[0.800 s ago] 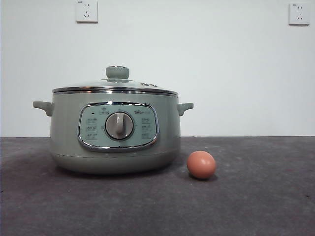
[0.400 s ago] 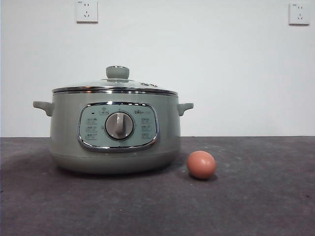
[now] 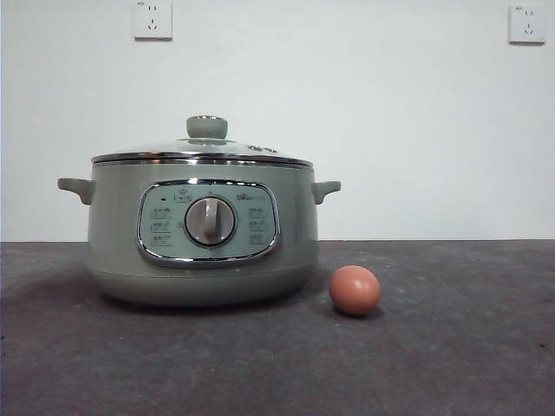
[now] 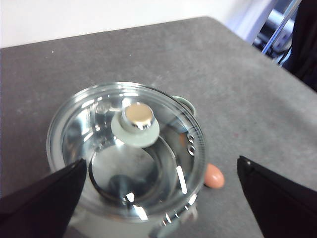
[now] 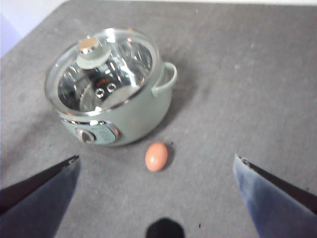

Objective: Pick up the egg,open the lid,put the egg in the pot,close the lid

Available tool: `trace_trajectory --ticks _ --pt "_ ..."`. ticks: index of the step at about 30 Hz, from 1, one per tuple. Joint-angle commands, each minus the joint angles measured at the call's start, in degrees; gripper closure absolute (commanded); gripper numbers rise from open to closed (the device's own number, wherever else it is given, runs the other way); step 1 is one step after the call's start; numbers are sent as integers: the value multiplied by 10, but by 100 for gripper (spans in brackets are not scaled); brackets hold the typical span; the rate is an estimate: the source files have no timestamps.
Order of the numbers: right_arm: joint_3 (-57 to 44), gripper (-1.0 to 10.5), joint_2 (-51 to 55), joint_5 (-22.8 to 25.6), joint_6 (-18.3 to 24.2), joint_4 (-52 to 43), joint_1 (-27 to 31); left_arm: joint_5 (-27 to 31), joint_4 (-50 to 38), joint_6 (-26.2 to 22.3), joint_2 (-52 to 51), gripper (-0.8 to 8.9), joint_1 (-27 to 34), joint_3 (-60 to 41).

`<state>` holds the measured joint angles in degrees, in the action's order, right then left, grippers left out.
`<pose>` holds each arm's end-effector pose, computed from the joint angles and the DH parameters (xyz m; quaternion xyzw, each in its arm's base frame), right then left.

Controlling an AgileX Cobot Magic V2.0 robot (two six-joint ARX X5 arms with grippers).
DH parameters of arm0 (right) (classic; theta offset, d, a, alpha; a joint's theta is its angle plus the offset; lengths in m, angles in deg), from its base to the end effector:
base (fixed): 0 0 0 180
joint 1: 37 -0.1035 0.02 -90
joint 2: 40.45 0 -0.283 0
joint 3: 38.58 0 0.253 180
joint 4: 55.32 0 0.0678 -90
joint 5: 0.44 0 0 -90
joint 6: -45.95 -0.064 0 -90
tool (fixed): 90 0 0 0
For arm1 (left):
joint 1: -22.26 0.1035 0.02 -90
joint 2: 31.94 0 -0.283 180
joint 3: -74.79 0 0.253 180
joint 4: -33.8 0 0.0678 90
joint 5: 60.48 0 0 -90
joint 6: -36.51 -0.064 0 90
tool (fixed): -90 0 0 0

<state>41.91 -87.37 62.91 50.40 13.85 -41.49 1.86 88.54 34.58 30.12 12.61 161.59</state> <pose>0.1365 0.0395 0.3773 0.0231 0.2898 0.2670 0.9188 0.2168 -0.0670 0.3972 -0.0251 0.2504 -0.3132 0.9157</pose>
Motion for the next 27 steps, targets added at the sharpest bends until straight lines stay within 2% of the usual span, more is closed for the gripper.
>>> trace_trajectory --ticks 1,10,17,23,24,27 --pt "2 350 -8 -2 -3 7 0 28 4 -27 55 177 -27 47" --pt "2 350 -24 -6 -3 21 0 145 39 -70 277 185 -112 203" --pt "2 351 -28 -6 -3 21 0 157 28 -73 364 185 -129 208" --pt "2 351 -38 -6 -3 20 0 157 8 -73 389 190 -130 208" --pt "2 351 -39 -6 -3 21 0 157 8 -71 390 203 -130 208" --pt "2 352 -42 -6 -3 20 0 157 13 -62 390 485 -129 208"
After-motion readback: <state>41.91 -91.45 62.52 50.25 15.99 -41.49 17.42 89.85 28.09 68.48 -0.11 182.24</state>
